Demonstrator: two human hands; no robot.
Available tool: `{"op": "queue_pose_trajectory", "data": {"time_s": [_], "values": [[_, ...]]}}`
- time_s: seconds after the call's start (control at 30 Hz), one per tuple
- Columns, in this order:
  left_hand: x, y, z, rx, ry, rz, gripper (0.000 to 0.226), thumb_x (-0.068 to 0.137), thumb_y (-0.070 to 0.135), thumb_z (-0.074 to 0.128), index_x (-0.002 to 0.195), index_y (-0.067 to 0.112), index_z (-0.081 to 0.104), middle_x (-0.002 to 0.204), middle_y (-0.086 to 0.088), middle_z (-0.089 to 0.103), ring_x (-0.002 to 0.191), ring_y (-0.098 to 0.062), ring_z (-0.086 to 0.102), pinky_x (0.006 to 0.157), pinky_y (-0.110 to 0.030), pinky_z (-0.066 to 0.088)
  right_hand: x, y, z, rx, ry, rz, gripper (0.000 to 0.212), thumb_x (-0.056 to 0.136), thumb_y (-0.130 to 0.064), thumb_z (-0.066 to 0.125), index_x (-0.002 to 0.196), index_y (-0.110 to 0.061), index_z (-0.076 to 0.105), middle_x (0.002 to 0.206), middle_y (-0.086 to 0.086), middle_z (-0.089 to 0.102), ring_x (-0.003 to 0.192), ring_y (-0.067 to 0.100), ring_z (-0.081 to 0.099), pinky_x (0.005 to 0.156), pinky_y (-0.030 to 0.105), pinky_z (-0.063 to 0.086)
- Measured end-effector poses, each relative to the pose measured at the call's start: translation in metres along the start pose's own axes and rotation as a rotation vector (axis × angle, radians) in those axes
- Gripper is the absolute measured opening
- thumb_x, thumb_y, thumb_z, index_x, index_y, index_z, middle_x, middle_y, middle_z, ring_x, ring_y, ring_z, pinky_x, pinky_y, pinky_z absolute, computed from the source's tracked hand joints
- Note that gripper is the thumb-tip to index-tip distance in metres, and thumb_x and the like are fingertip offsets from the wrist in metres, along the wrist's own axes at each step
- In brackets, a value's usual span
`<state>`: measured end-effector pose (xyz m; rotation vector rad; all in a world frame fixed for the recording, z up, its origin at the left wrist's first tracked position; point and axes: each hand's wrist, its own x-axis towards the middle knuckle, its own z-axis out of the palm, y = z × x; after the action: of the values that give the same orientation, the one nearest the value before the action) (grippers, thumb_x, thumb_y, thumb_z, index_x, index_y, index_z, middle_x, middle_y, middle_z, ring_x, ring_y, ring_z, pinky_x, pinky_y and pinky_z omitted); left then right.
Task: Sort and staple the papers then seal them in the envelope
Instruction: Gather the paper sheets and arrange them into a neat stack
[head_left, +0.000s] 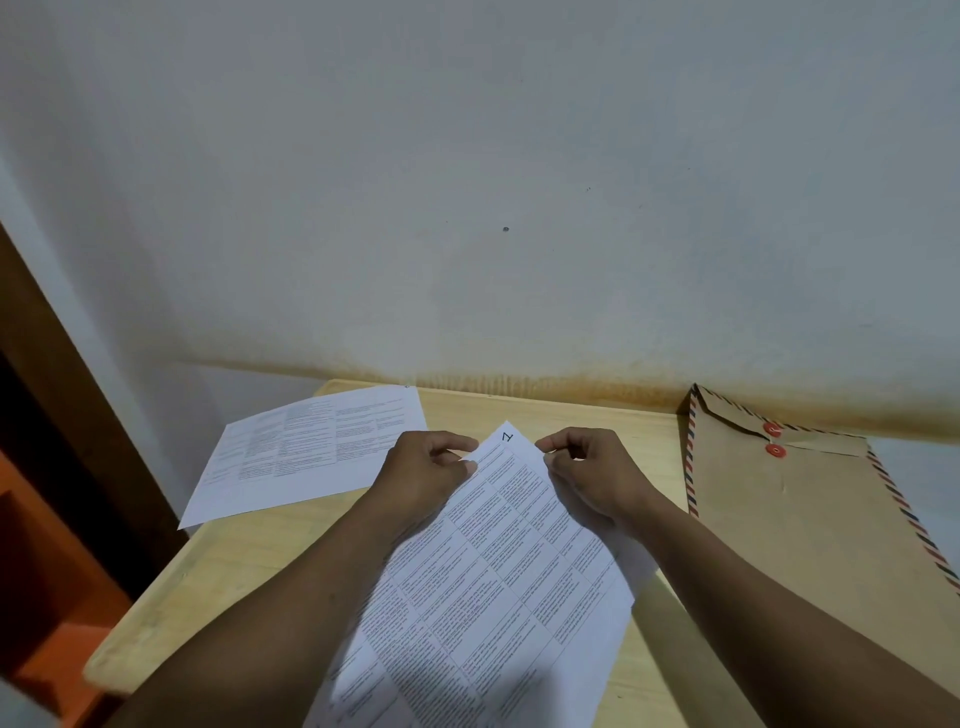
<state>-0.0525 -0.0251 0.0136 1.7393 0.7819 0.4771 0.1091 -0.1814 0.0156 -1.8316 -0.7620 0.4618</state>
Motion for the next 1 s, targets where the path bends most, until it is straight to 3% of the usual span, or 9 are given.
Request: {"op": "queue_pose_trajectory", "data": {"time_s": [0.2,0.43,0.5,0.73,0.9,1.0], "values": [[0.001,0.002,-0.007,-0.027,-0.054,0.008,0.019,0.089,0.010,0.078,0.104,0.023,0.078,0.077,-0.007,0.066,0.075,-0.022,0.070,0.076,-0.037,0.057,0.000,0.001,0.006,0.059,0.026,-0.033,0.022,0.096,-0.001,0.054,0.099,-0.008,0.074,0.073,-0.003,0.062,0.062,0.007,0.054,0.060,0.008,0.043],[0.003,-0.003,-0.010,-0.002,-0.063,0.038,0.024,0.087,0.009,0.081,0.105,0.024,0.078,0.074,-0.006,0.068,0.090,-0.030,0.076,0.092,-0.052,0.060,-0.001,0.004,0.005,0.069,-0.058,-0.066,0.024,0.096,0.002,0.055,0.102,-0.012,0.073,0.076,0.001,0.060,0.068,0.006,0.057,0.072,0.016,0.046],[0.002,-0.002,-0.010,-0.016,-0.065,0.037,0.027,0.086,0.008,0.081,0.106,0.026,0.078,0.074,-0.007,0.068,0.091,-0.031,0.076,0.093,-0.055,0.059,0.000,0.005,0.004,0.046,-0.060,-0.076,0.025,0.096,0.001,0.054,0.104,-0.013,0.073,0.079,0.003,0.061,0.074,0.009,0.058,0.071,0.012,0.046],[0.001,-0.002,-0.010,-0.004,-0.036,0.020,0.024,0.087,0.010,0.082,0.106,0.024,0.079,0.070,0.001,0.067,0.089,-0.025,0.077,0.096,-0.049,0.059,0.002,0.008,0.006,0.045,-0.071,-0.062,0.025,0.096,-0.001,0.056,0.104,-0.016,0.075,0.078,0.002,0.063,0.074,0.010,0.059,0.078,0.021,0.047],[-0.001,-0.001,-0.011,0.069,0.019,0.040,0.019,0.087,0.018,0.083,0.104,0.025,0.081,0.075,0.003,0.068,0.095,-0.020,0.074,0.090,-0.034,0.057,0.004,0.010,0.008,-0.009,-0.049,-0.039,0.025,0.096,-0.004,0.057,0.104,-0.018,0.076,0.086,0.013,0.074,0.075,0.010,0.063,0.076,0.021,0.049],[-0.004,-0.002,-0.015,0.005,-0.025,0.012,0.022,0.085,0.011,0.083,0.106,0.019,0.081,0.073,-0.002,0.067,0.089,-0.026,0.076,0.094,-0.042,0.059,0.002,0.013,0.014,-0.014,-0.018,-0.047,0.026,0.095,-0.005,0.057,0.100,-0.021,0.077,0.076,-0.003,0.069,0.069,0.008,0.061,0.076,0.023,0.048]]}}
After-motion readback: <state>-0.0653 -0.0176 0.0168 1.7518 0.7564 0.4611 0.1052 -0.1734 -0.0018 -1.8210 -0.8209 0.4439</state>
